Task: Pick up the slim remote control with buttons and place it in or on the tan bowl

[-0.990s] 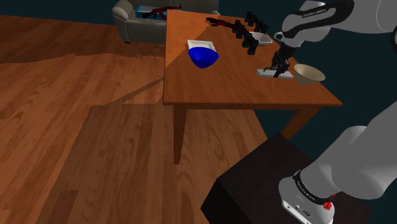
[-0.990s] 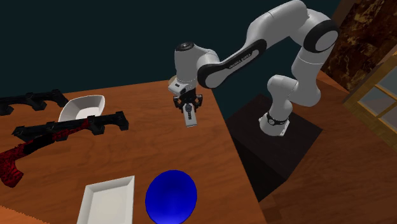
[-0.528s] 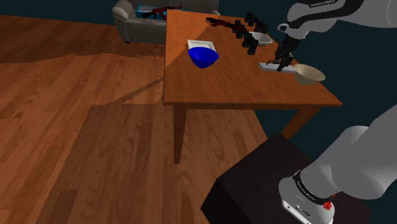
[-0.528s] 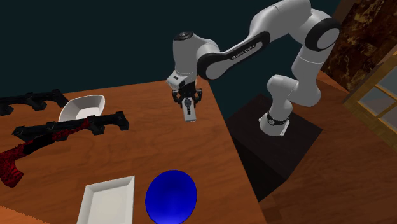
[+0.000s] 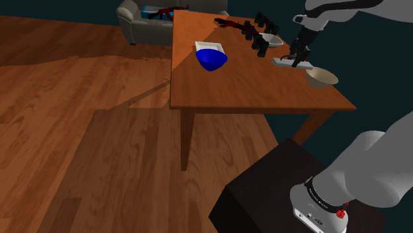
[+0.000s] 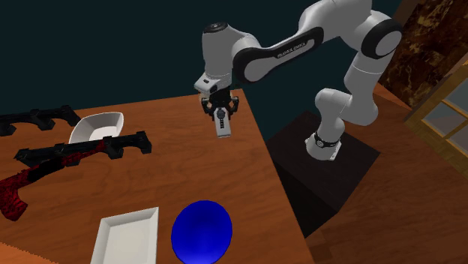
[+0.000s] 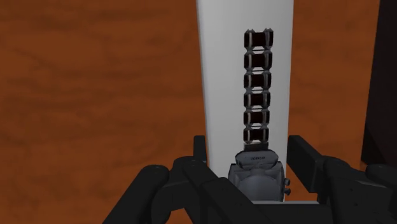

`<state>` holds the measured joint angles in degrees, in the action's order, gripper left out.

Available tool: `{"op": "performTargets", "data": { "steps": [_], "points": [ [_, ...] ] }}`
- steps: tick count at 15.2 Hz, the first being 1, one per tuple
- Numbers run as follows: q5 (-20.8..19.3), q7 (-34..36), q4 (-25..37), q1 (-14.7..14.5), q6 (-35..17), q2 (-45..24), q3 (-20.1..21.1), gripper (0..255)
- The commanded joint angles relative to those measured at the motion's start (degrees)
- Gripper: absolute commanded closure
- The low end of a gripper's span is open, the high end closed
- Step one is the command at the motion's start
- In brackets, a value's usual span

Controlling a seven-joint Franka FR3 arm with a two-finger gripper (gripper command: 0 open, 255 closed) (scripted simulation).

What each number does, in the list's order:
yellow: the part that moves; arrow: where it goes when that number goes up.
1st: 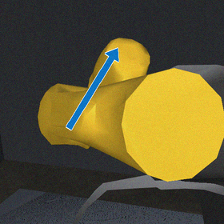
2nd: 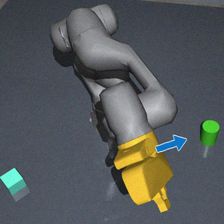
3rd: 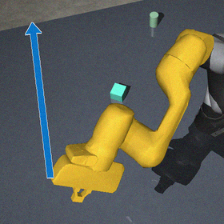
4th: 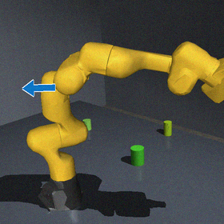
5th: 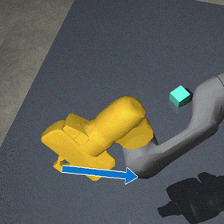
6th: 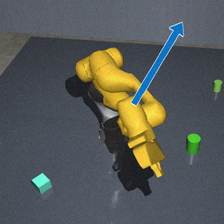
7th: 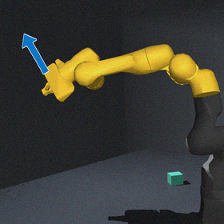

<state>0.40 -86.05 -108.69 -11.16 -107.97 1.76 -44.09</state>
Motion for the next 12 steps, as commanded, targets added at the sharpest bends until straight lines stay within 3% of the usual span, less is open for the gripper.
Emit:
{"op": "performTargets", "data": {
  "steps": [1,5,12],
  "points": [
    [-0.27,0.03,1.4,0.04,1.66,0.36,-0.02,255],
    [-0.41,0.19,4.16,-0.01,4.56,0.55,0.05,255],
    [1.89,-10.8,7.53,4.99,6.09,-2.51,-5.46,255]
  ]
}}
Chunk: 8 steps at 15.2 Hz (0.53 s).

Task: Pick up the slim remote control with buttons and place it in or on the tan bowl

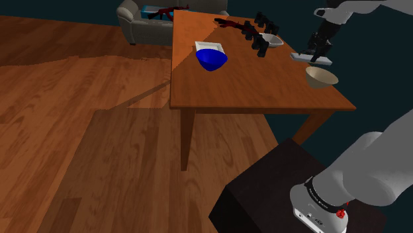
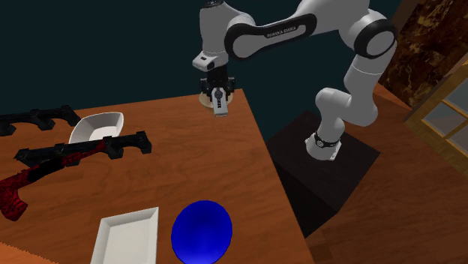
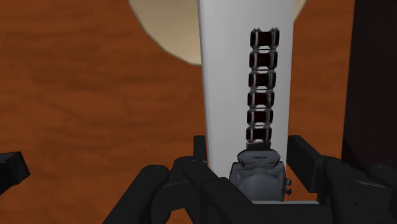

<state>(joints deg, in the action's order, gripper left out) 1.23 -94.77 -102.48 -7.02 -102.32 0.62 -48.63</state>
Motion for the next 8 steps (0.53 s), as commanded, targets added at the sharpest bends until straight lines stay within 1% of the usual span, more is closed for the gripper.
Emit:
{"op": "performTargets", "data": {
  "steps": [1,5,8],
  "points": [
    [1.73,-3.85,2.08,1.66,0.73,-2.21,-1.75,255],
    [5.36,-11.36,5.91,5.91,2.23,-6.62,-4.59,255],
    [8.96,-17.25,9.67,10.2,3.83,-10.93,-6.08,255]
  ]
}}
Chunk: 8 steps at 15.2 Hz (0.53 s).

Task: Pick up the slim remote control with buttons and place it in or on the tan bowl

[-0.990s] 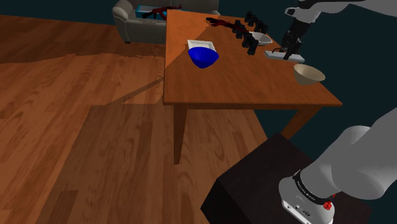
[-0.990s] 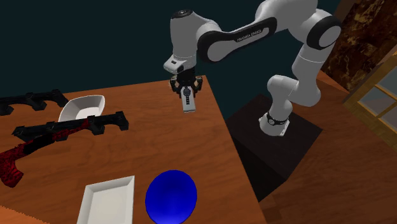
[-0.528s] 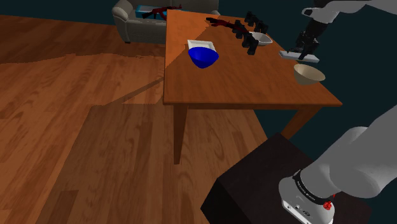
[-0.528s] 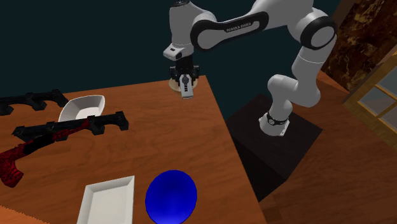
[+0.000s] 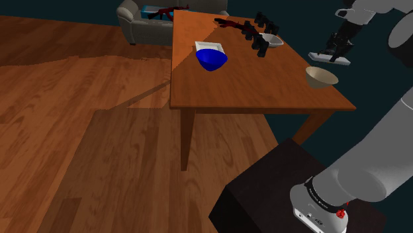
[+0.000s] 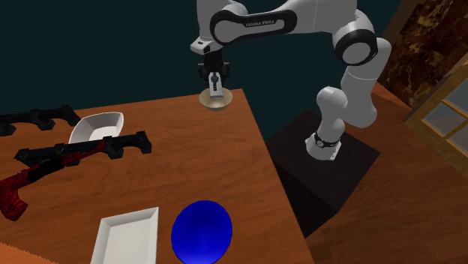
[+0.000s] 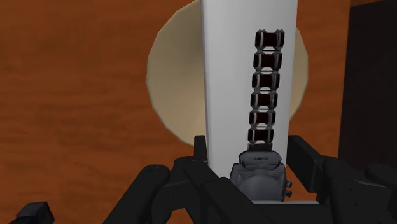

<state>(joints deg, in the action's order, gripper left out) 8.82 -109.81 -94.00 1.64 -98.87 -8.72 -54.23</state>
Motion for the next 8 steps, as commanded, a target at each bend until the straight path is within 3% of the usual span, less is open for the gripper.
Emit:
{"op": "performTargets", "data": {
  "steps": [1,8],
  "points": [
    [2.24,-3.53,2.17,2.71,0.81,-2.65,-0.68,255],
    [2.35,-3.81,-3.29,2.26,-4.58,-2.58,-0.35,255]
  ]
}}
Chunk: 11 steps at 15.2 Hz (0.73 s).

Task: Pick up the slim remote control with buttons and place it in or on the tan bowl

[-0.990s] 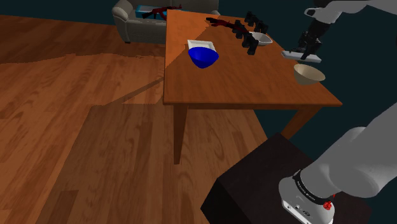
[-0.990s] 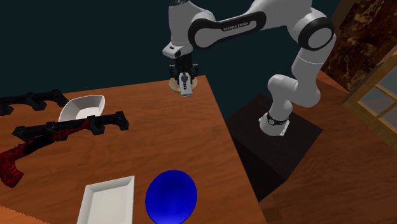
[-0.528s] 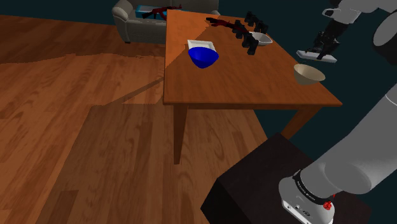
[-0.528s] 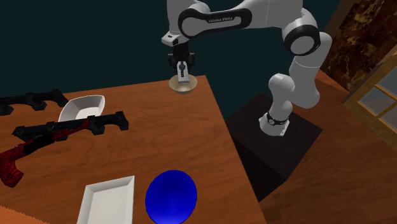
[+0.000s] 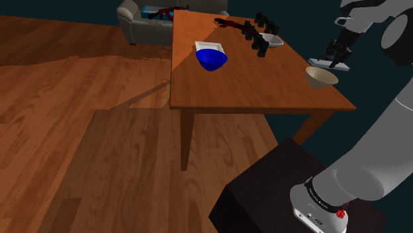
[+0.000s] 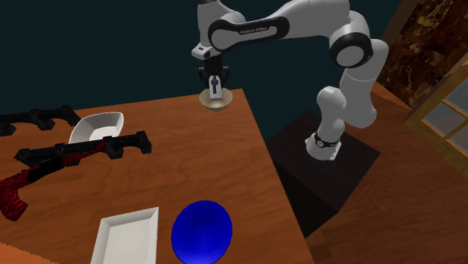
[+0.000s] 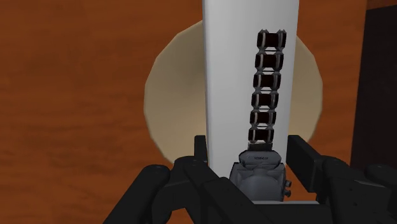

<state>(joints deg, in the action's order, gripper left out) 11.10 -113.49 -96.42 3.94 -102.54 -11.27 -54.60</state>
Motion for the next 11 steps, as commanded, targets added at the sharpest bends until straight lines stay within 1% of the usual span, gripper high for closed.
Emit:
{"op": "performTargets", "data": {
  "steps": [1,8,11],
  "points": [
    [0.17,-0.21,-1.58,-0.06,-1.66,-0.1,0.07,255],
    [1.37,-1.17,-6.31,0.03,-6.97,-1.2,0.52,255],
    [1.37,-1.17,-6.31,0.03,-6.97,-1.2,0.52,255]
  ]
}}
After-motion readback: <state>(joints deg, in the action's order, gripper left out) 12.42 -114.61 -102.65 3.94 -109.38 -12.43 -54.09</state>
